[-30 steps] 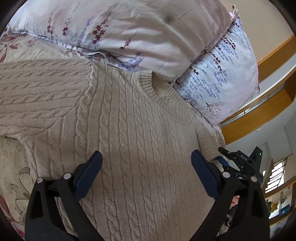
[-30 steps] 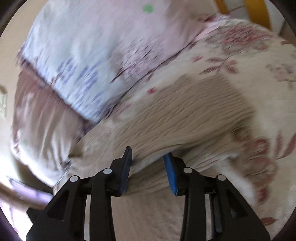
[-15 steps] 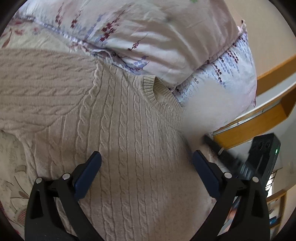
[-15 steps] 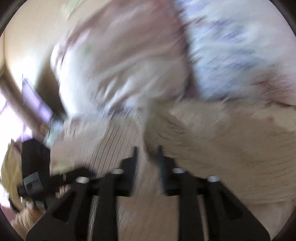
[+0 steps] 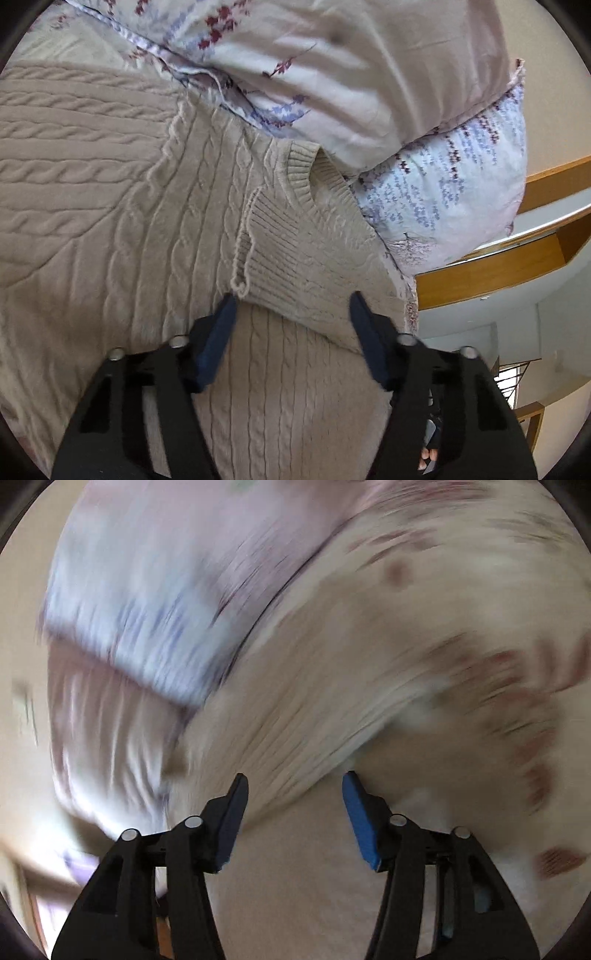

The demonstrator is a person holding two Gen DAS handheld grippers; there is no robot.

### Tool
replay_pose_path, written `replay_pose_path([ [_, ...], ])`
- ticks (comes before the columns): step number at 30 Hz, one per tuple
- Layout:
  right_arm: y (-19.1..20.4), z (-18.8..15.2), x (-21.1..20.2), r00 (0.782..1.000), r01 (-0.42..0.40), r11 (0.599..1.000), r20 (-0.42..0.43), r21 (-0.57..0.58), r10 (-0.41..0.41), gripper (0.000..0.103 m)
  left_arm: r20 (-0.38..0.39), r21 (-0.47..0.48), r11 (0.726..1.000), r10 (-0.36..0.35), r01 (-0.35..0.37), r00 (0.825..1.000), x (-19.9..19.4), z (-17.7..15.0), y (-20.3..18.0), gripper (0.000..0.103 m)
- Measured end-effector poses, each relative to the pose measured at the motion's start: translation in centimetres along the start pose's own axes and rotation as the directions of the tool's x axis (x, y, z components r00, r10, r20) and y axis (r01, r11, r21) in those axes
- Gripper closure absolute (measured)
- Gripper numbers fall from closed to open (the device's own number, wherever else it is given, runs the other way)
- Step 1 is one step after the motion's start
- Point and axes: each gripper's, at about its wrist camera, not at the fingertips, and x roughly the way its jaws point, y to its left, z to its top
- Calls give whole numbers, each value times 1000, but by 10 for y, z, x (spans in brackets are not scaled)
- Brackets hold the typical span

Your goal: Fold small clothes

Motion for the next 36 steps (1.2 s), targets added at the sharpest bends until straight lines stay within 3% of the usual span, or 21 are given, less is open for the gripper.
replay_pose_path([
  [4,-11,14,0,994,22,998,106,59,-29,67,-7,10,1000,16,-16,1000,15,9,-2,74],
  [5,-10,15,1,991,39,998,124,47,-44,83,-10,23,999,25,-25,1000,19,11,-4,90],
  [6,-8,16,2,990,42,999,137,34,-46,92,-12,51,998,41,-40,999,23,14,-8,95],
  [9,2,12,-8,979,6,1000,205,-26,0,94,28,111,991,73,-75,997,18,19,-16,95],
  [11,8,7,-17,970,61,994,239,-92,-38,95,41,128,987,95,-99,995,12,17,-15,95],
  [16,11,-3,0,965,204,965,199,-163,-171,94,42,177,962,203,-208,978,13,6,-6,95],
  [20,15,-17,-1,953,275,937,190,-215,-236,86,50,209,950,225,-231,973,12,3,-8,89],
  [22,20,-25,-8,952,280,928,196,-246,-235,74,49,210,954,209,-214,977,0,-1,-9,75],
  [24,22,-34,-16,955,265,925,208,-273,-212,50,66,209,959,182,-192,981,-21,-7,-6,51],
  [26,27,-46,-20,962,237,918,212,-318,-175,49,94,182,970,148,-163,984,-55,-14,8,41],
  [28,32,-56,-18,975,186,909,185,-372,-123,49,123,140,978,137,-154,983,-85,-19,25,39],
  [31,40,-68,-10,990,91,891,134,-444,-34,49,206,32,986,155,-165,966,-140,-25,63,39],
  [36,43,-79,5,998,-41,876,30,-480,63,49,328,-172,963,254,-206,910,-215,-30,127,40],
])
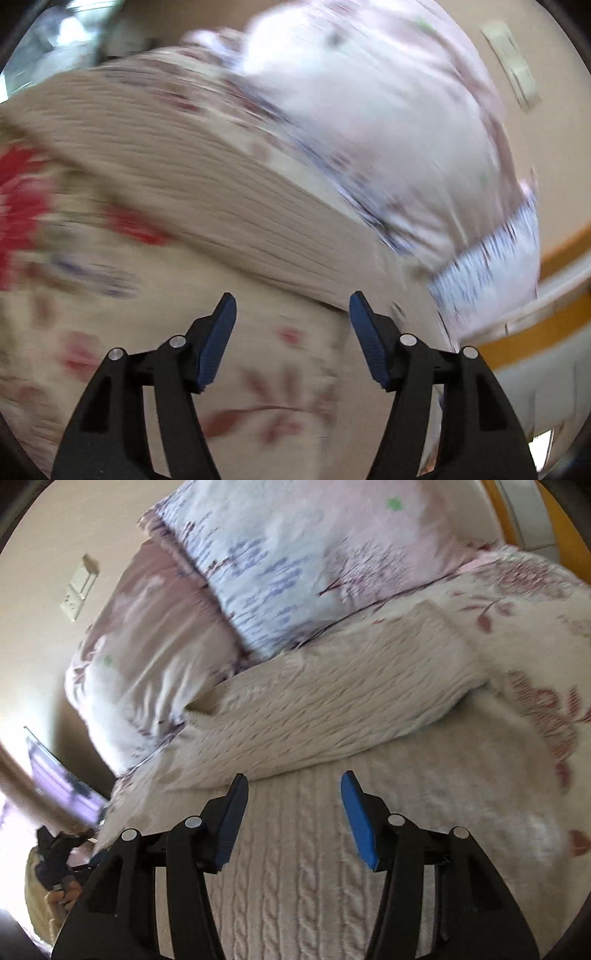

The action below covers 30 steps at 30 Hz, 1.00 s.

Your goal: Fold small clothes

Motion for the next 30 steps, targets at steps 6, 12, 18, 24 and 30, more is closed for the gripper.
replay_pose_path([
  [6,-7,-1,3,999,-42,998,-30,46,44,47,81,-168,986,29,-15,996,-13,27,51,52],
  [12,-8,-2,3,998,-55,997,-37,55,57,47,157,-313,950,30,21,987,-13,46,68,55],
  [18,-6,-3,5,997,-61,997,-44,45,63,45,206,-401,915,35,52,978,-25,59,85,63],
  [24,-7,-3,5,996,-78,996,-40,48,79,43,211,-438,898,69,32,975,-24,66,102,95],
  [30,-8,-3,3,994,-101,993,-32,56,103,42,270,-375,922,10,95,963,-38,67,77,97],
])
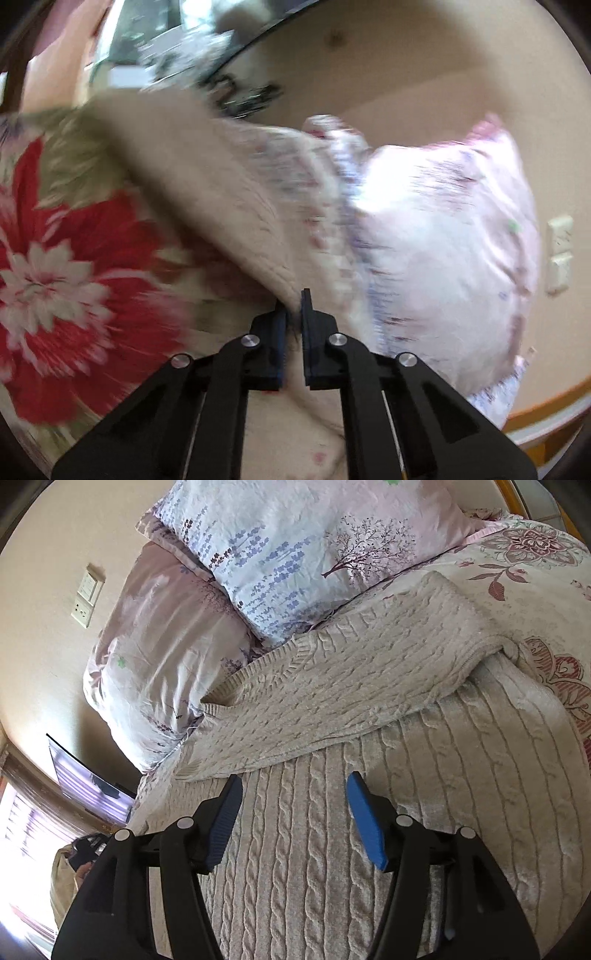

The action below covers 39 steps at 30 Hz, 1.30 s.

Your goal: Fold small clothes

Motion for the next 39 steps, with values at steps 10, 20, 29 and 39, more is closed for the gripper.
replay_pose_path([
  [10,1,-1,-6,999,11,1000,31,11,-11,42,-183,166,916,-336,366,924,11,-86,-143,97],
  [20,-1,0,-41,993,68,998,92,8,-69,42,-537,344,830,-209,439,817,107,-294,-230,96],
  [29,34,21,-54,990,139,971,55,-193,-131,42,-672,492,741,-11,457,740,109,-339,-215,59],
  [39,170,-13,39,992,18,666,-73,-745,-108,51,-478,488,839,25,242,878,96,-226,-152,69],
])
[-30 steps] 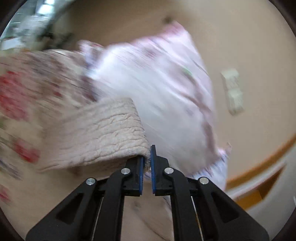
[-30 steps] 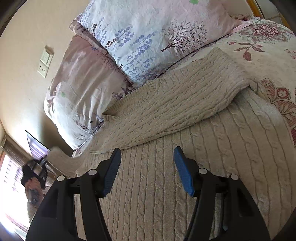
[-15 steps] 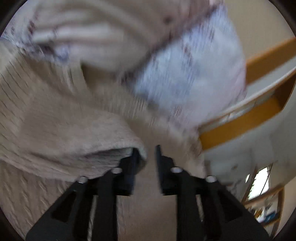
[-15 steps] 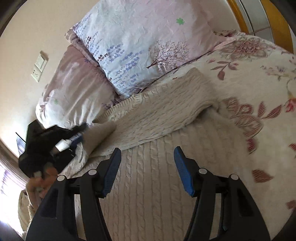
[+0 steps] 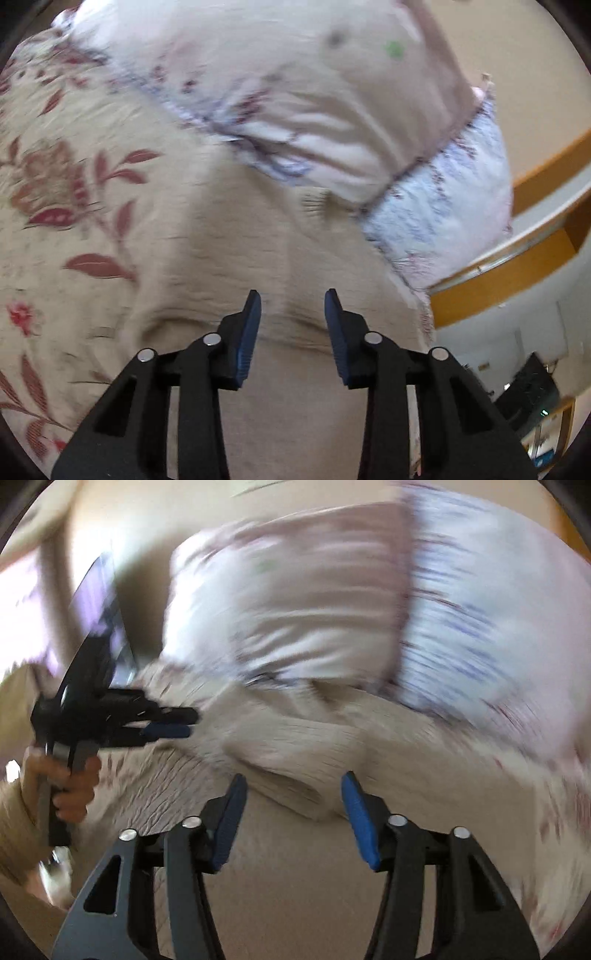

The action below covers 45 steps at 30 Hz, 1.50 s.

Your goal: Fold small clothes

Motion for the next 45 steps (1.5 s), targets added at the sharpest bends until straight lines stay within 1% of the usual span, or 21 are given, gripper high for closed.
replay_pose_path([
  [5,46,13,60,995,37,977,-78,-209,-54,57,-35,-51,997,56,-58,998,12,-2,27,72],
  [6,49,13,67,994,41,974,-88,-221,-61,57,-32,-56,997,60,-62,998,11,-4,32,76],
  [12,62,14,106,986,16,973,-156,-232,-54,57,-28,-59,997,50,-52,998,9,-6,36,77],
  [14,62,9,117,983,51,968,-157,-245,-91,66,-28,-64,997,44,-46,999,8,-6,37,77],
  [15,62,9,118,983,62,968,-154,-243,-101,81,-29,-65,997,41,-43,999,7,-6,37,77],
  [16,58,9,118,984,62,975,-150,-215,-96,91,-30,-66,997,39,-41,999,7,-6,37,77],
  [17,53,10,116,986,49,982,-146,-183,-76,97,-30,-67,997,38,-40,999,8,-6,36,77],
  [21,28,19,95,996,59,997,-71,-41,-62,98,-27,-67,997,37,-39,999,7,-7,36,77],
  [24,-6,23,59,994,95,987,47,129,-102,98,-24,-63,997,39,-40,999,6,-7,37,77],
  [26,-41,16,25,976,117,947,139,297,-165,98,-21,-58,997,40,-41,999,6,-8,36,77],
  [27,-60,9,9,963,130,914,170,383,-208,98,-20,-54,998,39,-40,999,6,-8,36,76],
  [28,-80,-4,-7,948,143,867,185,476,-258,98,-19,-52,998,37,-38,999,5,-9,35,76],
  [30,-112,-32,-23,934,184,774,138,606,-330,97,-17,-47,999,25,-26,1000,4,-10,34,69],
  [32,-142,-66,-18,958,214,690,-10,691,-287,93,-22,-39,999,12,-13,1000,3,-11,31,60],
  [33,-151,-78,-17,964,215,658,-49,722,-261,93,-28,-28,1000,12,-12,1000,2,-13,28,55],
  [34,-164,-95,-17,972,199,607,-79,770,-219,92,-29,-23,1000,15,-15,999,0,-15,26,52],
  [35,-172,-104,-20,978,177,573,-77,800,-194,91,-28,-17,1000,16,-16,999,-3,-17,24,49],
  [37,-185,-116,-32,984,121,518,-34,847,-174,77,-34,7,1000,-3,4,999,-10,-22,21,49],
  [40,-198,-117,-42,985,81,504,7,860,-171,76,-32,46,999,-16,18,999,-25,-29,19,49],
  [42,-203,-116,-39,991,56,496,13,867,-136,76,-18,91,996,-2,3,1000,-38,-34,17,48],
  [45,-207,-117,-31,993,67,479,-12,875,-117,76,8,168,985,43,-43,999,-55,-42,15,45],
])
